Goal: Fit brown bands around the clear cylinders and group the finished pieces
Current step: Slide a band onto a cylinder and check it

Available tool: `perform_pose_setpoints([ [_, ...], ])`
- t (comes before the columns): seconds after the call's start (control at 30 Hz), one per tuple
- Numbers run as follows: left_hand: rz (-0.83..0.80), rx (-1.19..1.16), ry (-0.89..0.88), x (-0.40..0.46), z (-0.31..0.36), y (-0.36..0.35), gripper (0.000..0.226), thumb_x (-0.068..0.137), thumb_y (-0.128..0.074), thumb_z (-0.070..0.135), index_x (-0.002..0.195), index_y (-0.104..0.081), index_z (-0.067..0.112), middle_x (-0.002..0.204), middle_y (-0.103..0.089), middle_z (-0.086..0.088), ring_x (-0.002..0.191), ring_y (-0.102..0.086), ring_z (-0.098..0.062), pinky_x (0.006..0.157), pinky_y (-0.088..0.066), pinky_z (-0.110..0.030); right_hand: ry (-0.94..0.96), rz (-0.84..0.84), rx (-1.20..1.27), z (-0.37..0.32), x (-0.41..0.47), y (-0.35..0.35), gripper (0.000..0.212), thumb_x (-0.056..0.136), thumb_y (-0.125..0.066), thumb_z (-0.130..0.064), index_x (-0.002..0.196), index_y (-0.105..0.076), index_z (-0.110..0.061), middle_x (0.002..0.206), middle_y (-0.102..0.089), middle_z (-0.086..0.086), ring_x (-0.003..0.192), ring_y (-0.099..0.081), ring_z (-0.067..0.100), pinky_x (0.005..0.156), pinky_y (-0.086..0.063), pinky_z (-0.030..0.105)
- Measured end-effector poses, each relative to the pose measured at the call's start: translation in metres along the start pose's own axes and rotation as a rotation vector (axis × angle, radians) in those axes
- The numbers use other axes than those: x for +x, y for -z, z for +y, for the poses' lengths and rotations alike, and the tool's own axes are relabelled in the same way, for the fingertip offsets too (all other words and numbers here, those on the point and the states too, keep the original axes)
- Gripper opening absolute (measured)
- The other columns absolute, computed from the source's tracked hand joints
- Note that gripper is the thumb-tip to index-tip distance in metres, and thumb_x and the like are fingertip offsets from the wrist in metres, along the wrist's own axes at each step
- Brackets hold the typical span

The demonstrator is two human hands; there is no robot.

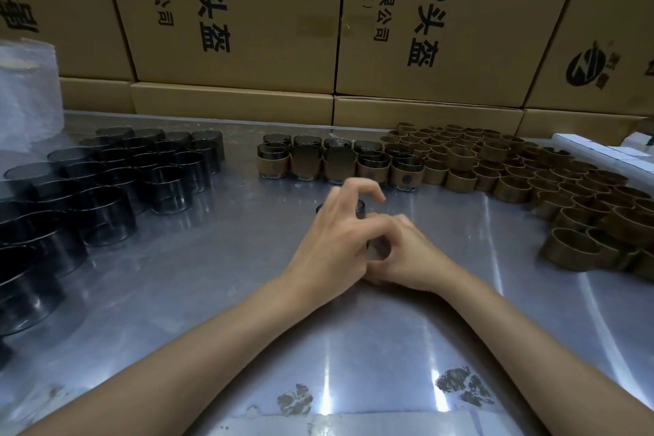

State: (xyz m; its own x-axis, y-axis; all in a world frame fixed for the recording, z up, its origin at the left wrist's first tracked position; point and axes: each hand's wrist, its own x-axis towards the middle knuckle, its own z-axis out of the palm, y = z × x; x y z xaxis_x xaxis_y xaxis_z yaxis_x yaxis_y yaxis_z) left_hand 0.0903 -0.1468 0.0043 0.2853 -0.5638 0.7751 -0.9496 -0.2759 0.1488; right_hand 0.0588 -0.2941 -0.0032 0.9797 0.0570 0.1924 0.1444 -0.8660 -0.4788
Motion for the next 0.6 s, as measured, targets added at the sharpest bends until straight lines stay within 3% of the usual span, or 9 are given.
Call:
perform_pose_setpoints([
  [0.03, 0.037, -0.015, 0.019, 0.000, 0.002, -0.001, 0.038, 0.065, -0.053, -0.013, 0.081, -0.070, 0.016, 0.113, -0.049, -0.014, 0.095, -0.049, -0.029, 0.076, -0.045, -0.034, 0.020, 0.006, 0.094, -0.004, -0.001, -0.001, 0.024, 0.071, -0.068, -0.040, 0.089, -0.051, -0.043, 0.093, -0.054, -0.016, 0.097, -0.052, 0.012, 0.079, -0.049, 0.030],
  [0.1, 0.107, -0.022, 0.053, 0.000, 0.003, -0.003, 0.037, 0.069, -0.054, -0.012, 0.085, -0.070, 0.017, 0.116, -0.043, -0.008, 0.097, -0.040, -0.019, 0.086, -0.032, -0.017, 0.075, 0.041, 0.286, -0.006, -0.001, -0.002, 0.032, 0.075, -0.070, -0.019, 0.087, -0.052, -0.043, 0.086, -0.057, -0.016, 0.086, -0.059, -0.001, 0.065, -0.048, 0.014],
  [0.2, 0.175, -0.051, 0.154, 0.002, -0.002, -0.002, 0.030, 0.086, -0.048, 0.002, 0.098, -0.069, 0.019, 0.119, -0.040, -0.002, 0.096, -0.033, -0.012, 0.089, -0.024, -0.008, 0.085, 0.142, 0.499, -0.007, -0.001, -0.002, 0.037, 0.078, -0.075, -0.011, 0.104, -0.057, -0.031, 0.089, -0.064, -0.009, 0.083, -0.063, -0.004, 0.070, -0.050, 0.016],
  [0.27, 0.170, -0.051, 0.203, 0.002, -0.009, 0.000, 0.030, 0.092, -0.050, 0.005, 0.111, -0.068, 0.019, 0.122, -0.048, -0.003, 0.099, -0.039, -0.016, 0.092, -0.023, -0.008, 0.043, 0.242, 0.610, -0.007, 0.001, -0.002, 0.037, 0.079, -0.076, -0.013, 0.111, -0.057, -0.016, 0.103, -0.067, -0.002, 0.098, -0.064, 0.007, 0.087, -0.052, 0.034],
  [0.33, 0.123, -0.070, 0.216, 0.001, -0.014, 0.002, 0.033, 0.094, -0.050, 0.006, 0.121, -0.065, 0.017, 0.123, -0.054, -0.002, 0.106, -0.045, -0.020, 0.097, -0.021, -0.008, 0.015, 0.362, 0.636, -0.005, 0.001, 0.000, 0.037, 0.079, -0.076, -0.018, 0.110, -0.056, -0.018, 0.108, -0.066, -0.002, 0.106, -0.061, 0.011, 0.094, -0.048, 0.040],
  [0.4, 0.085, -0.115, 0.232, 0.000, -0.018, 0.004, 0.036, 0.094, -0.052, 0.006, 0.127, -0.060, 0.016, 0.124, -0.056, 0.001, 0.111, -0.046, -0.016, 0.099, -0.023, -0.008, 0.010, 0.437, 0.577, -0.002, 0.001, 0.003, 0.038, 0.075, -0.078, -0.035, 0.106, -0.057, -0.027, 0.104, -0.064, -0.012, 0.103, -0.058, 0.002, 0.089, -0.047, 0.027],
  [0.5, 0.070, -0.225, 0.291, 0.000, -0.022, 0.005, 0.038, 0.092, -0.061, 0.009, 0.129, -0.058, 0.014, 0.119, -0.058, 0.002, 0.103, -0.054, -0.008, 0.094, -0.037, -0.012, -0.027, 0.492, 0.462, 0.003, 0.002, 0.003, 0.044, 0.070, -0.072, -0.052, 0.106, -0.057, -0.030, 0.102, -0.061, -0.017, 0.102, -0.051, -0.001, 0.083, -0.036, 0.008],
  [0.6, 0.009, -0.305, 0.374, -0.002, -0.027, 0.004, 0.044, 0.086, -0.069, 0.010, 0.128, -0.058, 0.015, 0.117, -0.061, 0.003, 0.088, -0.064, -0.008, 0.085, -0.046, -0.014, -0.078, 0.502, 0.361, 0.009, 0.005, 0.001, 0.042, 0.073, -0.070, -0.052, 0.106, -0.058, -0.028, 0.104, -0.058, -0.012, 0.104, -0.044, 0.005, 0.078, -0.031, 0.004],
])
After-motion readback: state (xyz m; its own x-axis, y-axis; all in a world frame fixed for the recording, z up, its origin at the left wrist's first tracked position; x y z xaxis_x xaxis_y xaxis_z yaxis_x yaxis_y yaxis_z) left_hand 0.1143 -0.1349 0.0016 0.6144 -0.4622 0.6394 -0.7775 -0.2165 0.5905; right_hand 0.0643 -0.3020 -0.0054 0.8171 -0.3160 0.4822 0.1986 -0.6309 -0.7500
